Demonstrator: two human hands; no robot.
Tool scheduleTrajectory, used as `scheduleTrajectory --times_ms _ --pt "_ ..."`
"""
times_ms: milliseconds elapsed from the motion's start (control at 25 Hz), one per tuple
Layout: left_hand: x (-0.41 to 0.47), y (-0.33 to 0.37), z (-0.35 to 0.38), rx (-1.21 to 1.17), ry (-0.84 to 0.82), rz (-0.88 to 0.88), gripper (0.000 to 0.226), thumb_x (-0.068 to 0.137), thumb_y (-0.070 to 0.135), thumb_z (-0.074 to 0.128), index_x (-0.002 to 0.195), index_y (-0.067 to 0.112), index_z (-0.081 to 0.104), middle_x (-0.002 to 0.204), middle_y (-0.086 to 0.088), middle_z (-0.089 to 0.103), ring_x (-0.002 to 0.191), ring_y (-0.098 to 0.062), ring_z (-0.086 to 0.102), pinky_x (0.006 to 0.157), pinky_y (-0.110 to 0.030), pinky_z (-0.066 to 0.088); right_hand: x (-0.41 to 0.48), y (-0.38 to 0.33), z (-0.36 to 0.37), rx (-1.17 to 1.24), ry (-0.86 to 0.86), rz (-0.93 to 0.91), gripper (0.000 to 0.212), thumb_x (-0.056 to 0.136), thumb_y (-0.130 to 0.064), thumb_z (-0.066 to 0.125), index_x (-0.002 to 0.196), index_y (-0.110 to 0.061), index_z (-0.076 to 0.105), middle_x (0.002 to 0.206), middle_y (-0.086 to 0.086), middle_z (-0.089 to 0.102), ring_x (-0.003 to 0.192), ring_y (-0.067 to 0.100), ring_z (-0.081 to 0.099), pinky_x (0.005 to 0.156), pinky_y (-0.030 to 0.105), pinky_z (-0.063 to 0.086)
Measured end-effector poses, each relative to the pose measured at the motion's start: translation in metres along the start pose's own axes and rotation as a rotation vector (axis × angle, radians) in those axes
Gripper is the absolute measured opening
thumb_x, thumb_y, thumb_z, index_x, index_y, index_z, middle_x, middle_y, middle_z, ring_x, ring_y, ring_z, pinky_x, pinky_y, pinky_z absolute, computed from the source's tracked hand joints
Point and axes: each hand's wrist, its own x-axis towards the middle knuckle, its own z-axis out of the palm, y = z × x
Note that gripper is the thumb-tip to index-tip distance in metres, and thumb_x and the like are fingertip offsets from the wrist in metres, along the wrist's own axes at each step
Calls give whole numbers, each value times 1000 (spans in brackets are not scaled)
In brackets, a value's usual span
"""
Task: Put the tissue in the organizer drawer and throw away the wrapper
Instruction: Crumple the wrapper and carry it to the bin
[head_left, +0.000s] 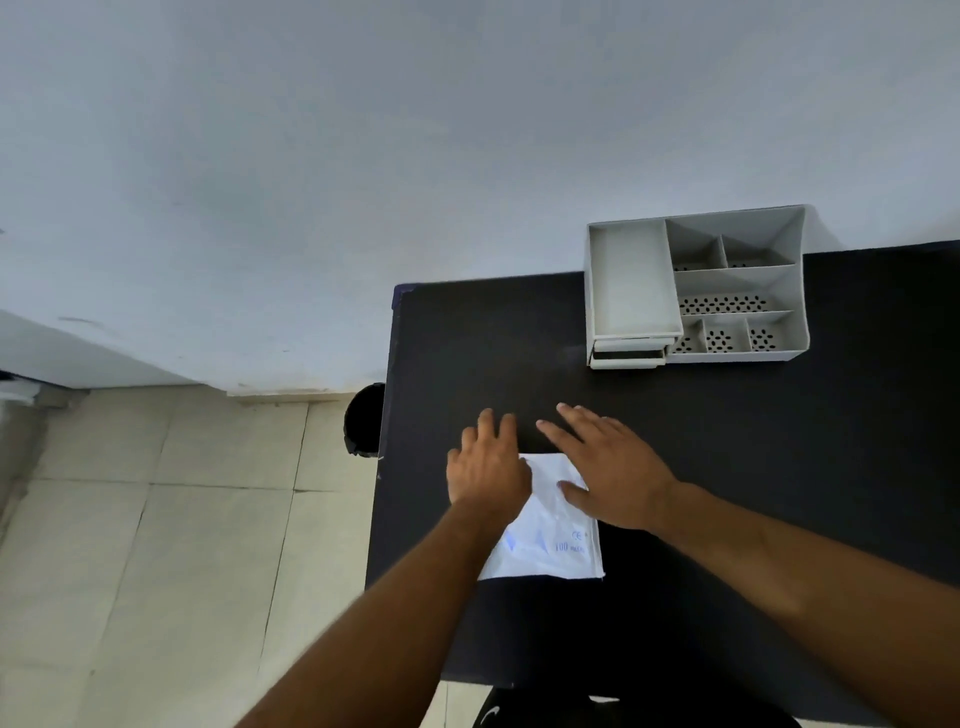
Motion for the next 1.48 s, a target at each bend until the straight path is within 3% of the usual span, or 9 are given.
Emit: scheduleTrajectory --times_ms 280,480,600,680,840,1040,1200,1360,1480 --pt "-54 -56 43 -371 -291 -346 87 87 62 62 152 19 23 150 -11 42 133 -36 49 104 -48 46 14 -47 49 -221 -292 -2 106 83 -62 63 157 -35 -8 164 13 19 136 32 44 109 45 40" --pt "-72 -67 49 -838 -378 -262 72 86 13 72 149 17 36 139 -8 54 121 -24 57 98 -37 52 19 -62 62 -56 -367 142 78 89 -41 64 154 -30 22 137 11 56 117 28 61 97 38 51" --pt "-77 -68 36 -1024 -418 -200 62 88 0 67 143 16 44 113 -4 60 97 -21 62 82 -38 55 24 -73 66 322 -203 281 10 90 -31 59 95 -25 65 98 4 73 91 23 70 76 30 53" --pt "-78 -75 28 -1103 -379 -192 62 87 0 71 141 16 46 111 -4 63 96 -21 64 79 -38 57 23 -86 59 646 -143 407 16 92 -18 59 78 -18 68 84 6 73 78 21 71 65 27 54" --pt "-80 -96 18 -1026 -245 -216 30 89 16 75 117 9 67 101 -6 72 77 -10 68 61 -17 56 10 -107 42 1059 -218 413 10 93 -7 63 93 -4 72 95 15 75 90 24 74 81 37 62" --pt "-89 -118 12 -934 -218 -278 33 91 29 71 100 -2 73 96 -18 74 81 -22 66 79 -36 58 -18 -123 35 1309 -416 398 26 95 -21 60 114 -5 68 115 16 73 105 26 71 92 42 57" --pt "-110 -111 2 -838 -273 -216 29 92 32 70 100 4 68 98 -12 72 89 -23 70 76 -34 58 -38 -134 41 1435 -327 478 48 98 -49 51 106 -6 71 107 15 76 100 27 72 88 41 58" --pt "-147 -92 3 -848 -99 -254 17 91 19 72 97 17 57 90 2 61 86 -15 63 66 -21 52 -59 -139 52 1330 -210 377 26 91 -18 68 111 -2 70 110 17 75 94 24 75 81 37 60" --pt "-179 -89 9 -960 -67 -305 16 90 14 73 99 16 60 97 -1 65 89 -16 65 77 -28 57 -77 -144 61 1367 -156 291 40 86 -2 72 120 -21 63 106 14 75 96 29 74 80 43 60"
